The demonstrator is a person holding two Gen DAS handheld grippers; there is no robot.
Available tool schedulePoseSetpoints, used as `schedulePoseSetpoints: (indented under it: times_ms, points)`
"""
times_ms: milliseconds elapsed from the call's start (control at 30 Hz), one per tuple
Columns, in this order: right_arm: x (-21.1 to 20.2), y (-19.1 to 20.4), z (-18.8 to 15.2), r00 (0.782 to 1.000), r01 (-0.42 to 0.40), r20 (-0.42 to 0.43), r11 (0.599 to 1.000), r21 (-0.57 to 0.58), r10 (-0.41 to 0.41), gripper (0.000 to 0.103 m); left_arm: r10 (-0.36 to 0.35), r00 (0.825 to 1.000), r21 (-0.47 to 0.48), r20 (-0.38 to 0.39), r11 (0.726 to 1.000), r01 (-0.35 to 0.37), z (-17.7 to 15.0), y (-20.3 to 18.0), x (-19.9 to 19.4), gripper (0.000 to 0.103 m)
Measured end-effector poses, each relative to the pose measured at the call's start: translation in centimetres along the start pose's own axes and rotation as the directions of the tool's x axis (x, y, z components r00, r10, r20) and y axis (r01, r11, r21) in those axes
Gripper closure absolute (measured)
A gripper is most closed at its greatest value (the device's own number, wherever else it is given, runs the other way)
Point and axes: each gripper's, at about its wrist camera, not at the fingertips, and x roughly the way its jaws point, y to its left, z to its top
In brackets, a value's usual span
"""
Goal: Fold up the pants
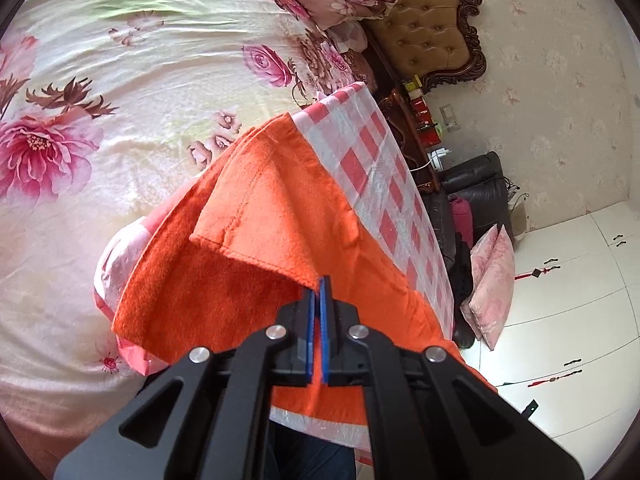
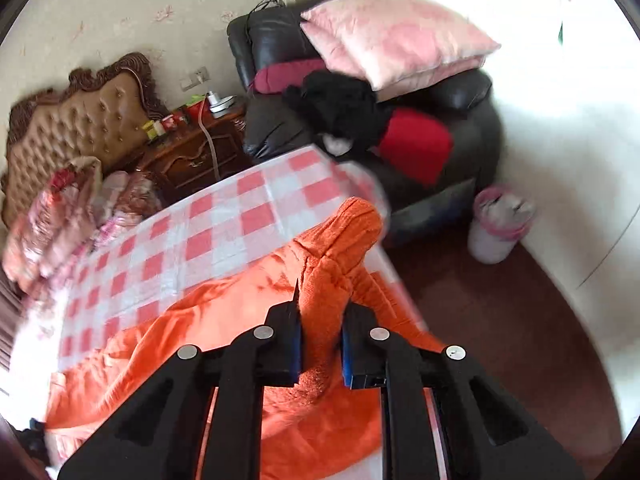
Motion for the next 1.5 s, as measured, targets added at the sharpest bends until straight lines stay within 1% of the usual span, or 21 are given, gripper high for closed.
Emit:
schedulePoseSetpoints:
  times_ms: [133, 200, 233, 267, 300, 367, 433, 467, 500, 533, 567, 667, 767, 867, 967, 1033, 1133, 1233, 1333, 1400, 1500]
  points:
    - [3.9, -2.8, -2.8, 0.979, 0.075, -0.195, 0.997, 0.034, -0.067, 0.086, 0.027, 0.998, -0.061, -0.057, 0.998, -0.031, -1.7, 2.5, 0.9, 0.101]
    - [5.7, -3.6, -4.4, 0.962, 0.083, -0.265, 0.996, 0.041, -0.069, 0.08, 0.045, 0.997, -0.11, -0.055, 0.993, -0.051, -1.9, 3.7, 1.2, 0.087]
    - [6.2, -4.0, -5.1, 0.959, 0.075, -0.279, 0.996, 0.055, -0.057, 0.078, 0.028, 0.998, -0.137, -0.047, 0.99, -0.034, -1.8, 4.2, 1.1, 0.07]
    - [6.4, -4.3, -5.5, 0.958, 0.066, -0.285, 0.995, 0.07, -0.044, 0.072, 0.013, 0.999, -0.162, -0.036, 0.987, -0.018, -1.5, 4.6, 1.0, 0.066]
    - [6.5, -4.6, -5.7, 0.957, 0.051, -0.288, 0.994, 0.095, -0.022, 0.06, 0.009, 1.0, -0.175, -0.024, 0.984, -0.013, -1.1, 4.8, 0.9, 0.066]
    - [6.7, -5.0, -6.0, 0.959, 0.005, -0.28, 0.988, 0.153, 0.038, 0.046, 0.01, 1.0, -0.192, -0.003, 0.981, -0.011, -0.2, 5.2, 0.8, 0.068]
    - [7.0, -4.5, -5.5, 0.962, 0.002, -0.269, 0.989, 0.149, 0.039, 0.046, 0.001, 1.0, -0.219, 0.006, 0.976, 0.0, 0.5, 5.5, 0.8, 0.069]
    - [7.0, -4.4, -5.3, 0.964, 0.0, -0.265, 0.99, 0.144, 0.038, 0.053, 0.005, 1.0, -0.224, 0.01, 0.975, -0.003, 0.8, 5.6, 0.8, 0.074]
    - [7.1, -4.1, -5.2, 0.964, -0.002, -0.263, 0.99, 0.144, 0.04, 0.074, 0.017, 1.0, -0.222, 0.013, 0.975, -0.013, 1.1, 5.6, 0.9, 0.078]
    - [7.5, -4.0, -5.1, 0.962, 0.009, -0.272, 0.99, 0.141, 0.03, 0.083, 0.034, 0.999, -0.214, 0.009, 0.976, -0.031, 1.5, 5.5, 1.1, 0.097]
    - [7.7, -3.9, -4.8, 0.96, 0.012, -0.279, 0.989, 0.145, 0.029, 0.084, 0.05, 0.999, -0.205, 0.003, 0.978, -0.048, 1.7, 5.3, 1.3, 0.102]
    - [7.6, -3.0, -3.2, 0.96, 0.01, -0.279, 0.992, 0.125, 0.026, 0.086, 0.085, 0.996, -0.134, -0.011, 0.987, -0.086, 4.1, 2.8, 1.4, 0.102]
    - [6.0, -1.0, 0.6, 0.972, -0.067, -0.218, 0.992, 0.105, 0.089, 0.087, 0.072, 0.997, -0.037, 0.031, 0.997, -0.071, 6.9, -1.6, -0.5, 0.102]
    - [2.8, -0.4, 2.4, 0.982, -0.093, -0.155, 0.993, 0.078, 0.104, 0.087, 0.078, 0.994, 0.038, 0.073, 0.996, -0.081, 6.5, -4.0, -3.6, 0.102]
    - [3.1, -1.5, 0.3, 0.975, -0.044, -0.217, 0.997, 0.064, 0.057, 0.087, 0.109, 0.994, -0.023, 0.019, 0.994, -0.108, 3.2, -0.4, -3.9, 0.102]
    - [4.8, -2.2, -2.1, 0.961, 0.02, -0.277, 1.0, 0.02, -0.014, 0.087, 0.158, 0.987, -0.066, -0.022, 0.985, -0.159, 0.8, 3.2, -2.8, 0.102]
    - [7.5, -3.5, -5.0, 0.932, 0.08, -0.355, 0.997, 0.004, -0.073, 0.087, 0.175, 0.983, -0.113, -0.046, 0.977, -0.179, -1.5, 6.3, -1.4, 0.102]
    - [7.6, -3.5, -5.4, 0.933, 0.091, -0.35, 0.996, -0.009, -0.088, 0.088, 0.187, 0.982, -0.085, -0.022, 0.978, -0.188, -1.7, 5.6, -1.7, 0.102]
    - [5.9, -2.7, -4.2, 0.95, 0.074, -0.305, 0.997, -0.01, -0.073, 0.088, 0.184, 0.983, -0.041, 0.021, 0.982, -0.183, -1.6, 3.4, -3.2, 0.102]
    - [5.5, -2.6, -3.7, 0.953, 0.094, -0.287, 0.995, -0.028, -0.098, 0.088, 0.197, 0.98, -0.044, 0.005, 0.98, -0.196, -2.3, 3.0, -3.1, 0.102]
    - [6.7, -2.8, -4.0, 0.939, 0.165, -0.296, 0.984, -0.069, -0.178, 0.088, 0.203, 0.978, -0.08, -0.043, 0.975, -0.206, -4.1, 4.4, -1.5, 0.102]
